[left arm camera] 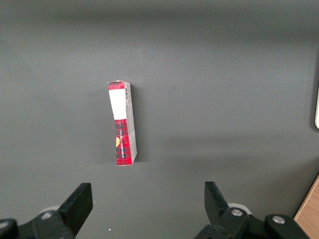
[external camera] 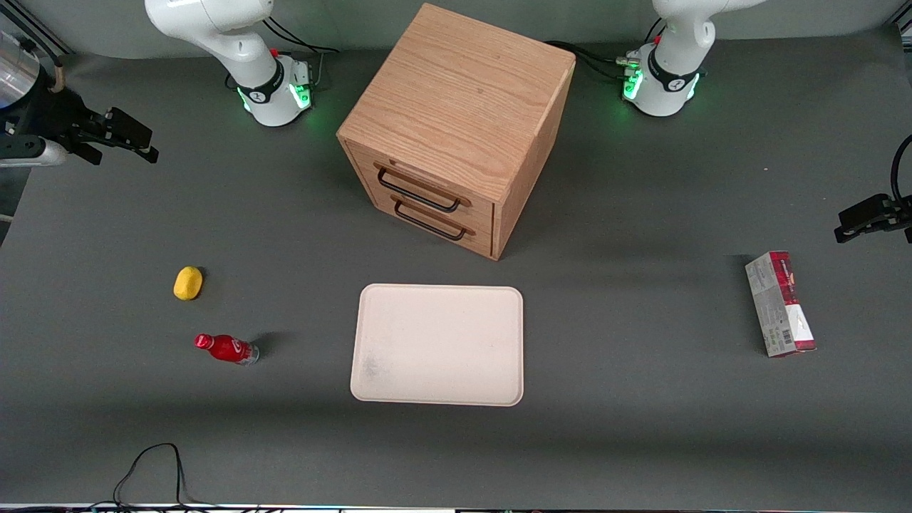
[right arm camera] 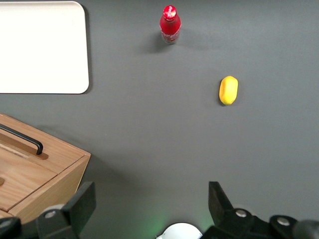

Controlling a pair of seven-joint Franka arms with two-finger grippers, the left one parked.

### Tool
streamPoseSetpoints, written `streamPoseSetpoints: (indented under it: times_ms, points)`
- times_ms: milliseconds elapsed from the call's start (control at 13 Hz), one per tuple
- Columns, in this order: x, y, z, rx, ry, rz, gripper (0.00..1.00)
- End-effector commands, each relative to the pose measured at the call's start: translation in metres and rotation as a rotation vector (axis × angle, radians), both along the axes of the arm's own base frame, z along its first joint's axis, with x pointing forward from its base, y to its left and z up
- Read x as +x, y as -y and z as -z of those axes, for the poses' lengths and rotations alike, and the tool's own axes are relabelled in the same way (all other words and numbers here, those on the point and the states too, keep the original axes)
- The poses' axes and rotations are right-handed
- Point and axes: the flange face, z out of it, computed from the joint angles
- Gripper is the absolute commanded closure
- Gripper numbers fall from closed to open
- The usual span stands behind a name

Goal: Place coke bottle on tray
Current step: 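Move the right gripper down toward the red Coca-Cola bottle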

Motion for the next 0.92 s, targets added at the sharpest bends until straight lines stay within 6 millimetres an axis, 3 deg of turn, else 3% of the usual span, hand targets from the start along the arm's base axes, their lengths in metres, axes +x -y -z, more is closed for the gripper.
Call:
streamPoseSetpoints:
  times_ms: [0,154,385,538,692,846]
  points:
    - [0.006,0.0,0.002,-0.024,-0.004,0.026,0.0]
    - [0.024,-0.001,0.002,-0.03,-0.001,0.03,0.0]
    - [0.095,-0.006,0.013,-0.045,0.016,0.037,0.0]
    - [0.144,-0.007,0.045,-0.066,-0.006,-0.006,0.0]
    - [0.176,-0.009,0.091,-0.029,-0.016,-0.025,0.0]
    - [0.204,0.006,0.14,-0.032,0.016,-0.056,0.0]
